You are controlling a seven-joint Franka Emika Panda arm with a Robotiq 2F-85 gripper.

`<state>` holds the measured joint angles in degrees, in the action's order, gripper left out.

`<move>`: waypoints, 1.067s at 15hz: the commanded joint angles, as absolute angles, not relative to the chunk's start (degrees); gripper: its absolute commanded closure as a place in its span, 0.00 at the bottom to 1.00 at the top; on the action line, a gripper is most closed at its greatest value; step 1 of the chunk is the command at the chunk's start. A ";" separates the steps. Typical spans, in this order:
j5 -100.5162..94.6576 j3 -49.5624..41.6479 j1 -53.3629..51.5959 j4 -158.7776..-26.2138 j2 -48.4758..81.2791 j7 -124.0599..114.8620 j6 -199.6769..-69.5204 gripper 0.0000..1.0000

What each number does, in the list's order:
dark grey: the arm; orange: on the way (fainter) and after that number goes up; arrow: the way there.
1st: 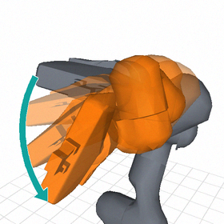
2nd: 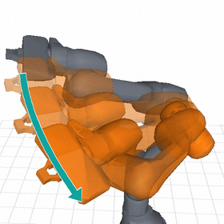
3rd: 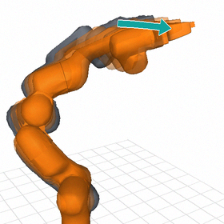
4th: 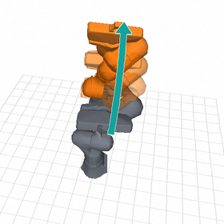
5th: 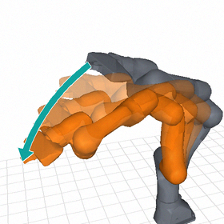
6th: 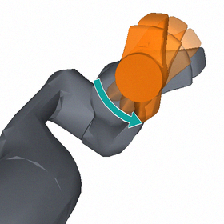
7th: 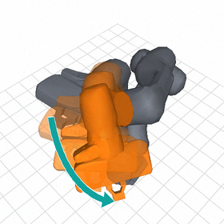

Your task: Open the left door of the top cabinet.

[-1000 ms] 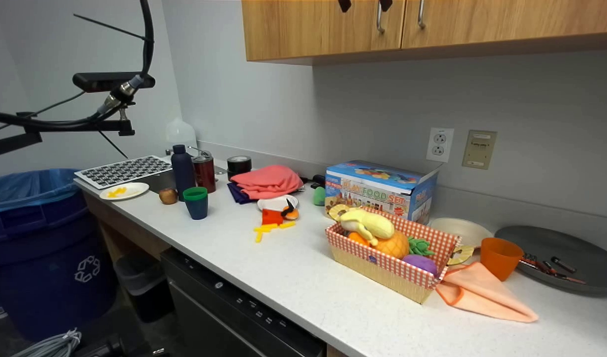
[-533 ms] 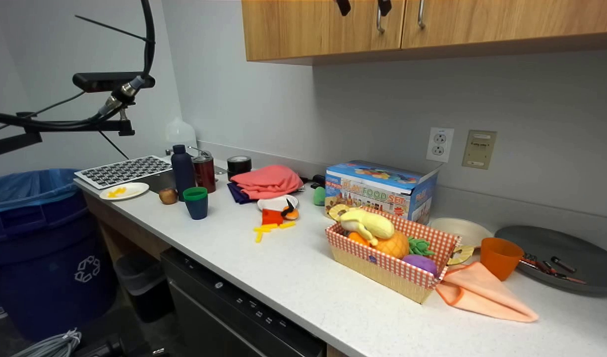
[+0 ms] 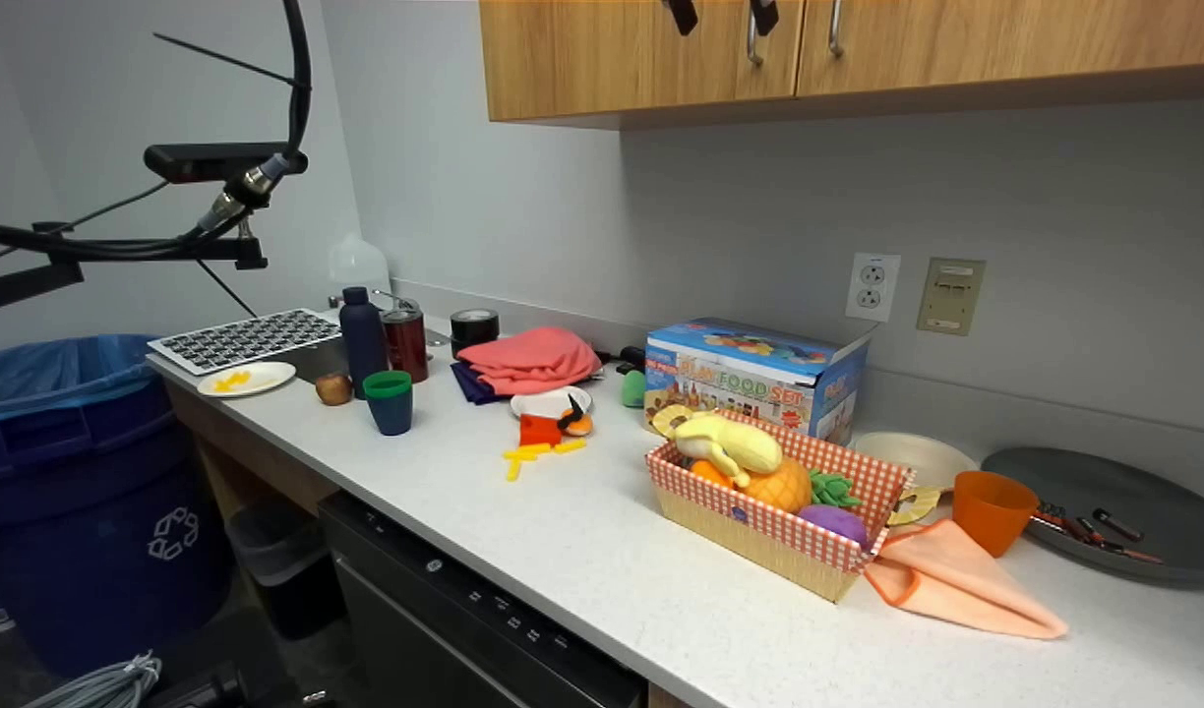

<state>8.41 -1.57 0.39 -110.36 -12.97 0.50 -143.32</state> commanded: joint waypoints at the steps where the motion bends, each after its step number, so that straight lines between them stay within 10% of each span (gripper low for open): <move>1: 10.75 -2.44 -0.98 -105.11 -9.97 4.01 -141.98 0.00; 16: 18.67 -4.72 -0.41 -98.42 -6.34 18.04 -133.07 0.00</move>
